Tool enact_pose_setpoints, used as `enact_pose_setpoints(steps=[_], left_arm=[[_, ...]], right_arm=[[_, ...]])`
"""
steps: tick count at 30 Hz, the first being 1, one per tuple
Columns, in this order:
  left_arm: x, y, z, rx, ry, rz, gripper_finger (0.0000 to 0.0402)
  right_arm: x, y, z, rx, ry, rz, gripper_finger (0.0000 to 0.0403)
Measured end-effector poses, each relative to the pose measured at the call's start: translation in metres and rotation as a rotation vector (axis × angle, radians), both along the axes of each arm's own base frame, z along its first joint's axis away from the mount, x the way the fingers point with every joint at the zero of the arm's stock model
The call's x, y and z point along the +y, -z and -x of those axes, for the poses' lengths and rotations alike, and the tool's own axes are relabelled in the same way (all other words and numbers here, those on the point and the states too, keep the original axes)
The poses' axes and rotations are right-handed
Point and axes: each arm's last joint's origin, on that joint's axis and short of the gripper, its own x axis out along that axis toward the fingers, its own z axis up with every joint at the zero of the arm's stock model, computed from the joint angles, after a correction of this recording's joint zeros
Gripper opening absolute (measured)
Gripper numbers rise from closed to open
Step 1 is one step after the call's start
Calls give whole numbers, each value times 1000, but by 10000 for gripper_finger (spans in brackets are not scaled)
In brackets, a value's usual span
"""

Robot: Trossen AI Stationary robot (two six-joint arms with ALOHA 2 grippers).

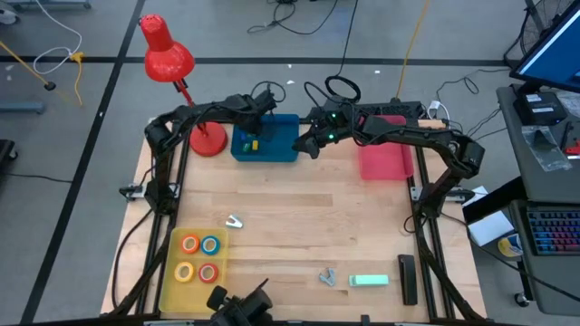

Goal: Pick and place Stapler, Stapler remover, tape
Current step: Put the green stapler into the blue bin, then put the black stapler into the blue bin

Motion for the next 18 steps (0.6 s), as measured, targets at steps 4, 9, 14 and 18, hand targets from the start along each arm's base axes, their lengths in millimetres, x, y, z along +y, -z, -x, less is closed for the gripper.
enact_pose_setpoints(steps=[4, 9, 14, 18], left_arm=[[0, 4, 0, 1, 28, 43, 59], [0, 7, 0, 0, 51, 65, 96], [0, 6, 0, -1, 52, 64, 139], [0, 6, 0, -1, 51, 62, 158]], right_arm=[[0, 0, 0, 0, -3, 7, 211], [0, -1, 0, -8, -9, 27, 212], [0, -1, 0, -8, -10, 27, 212], [0, -1, 0, -8, -11, 27, 211]])
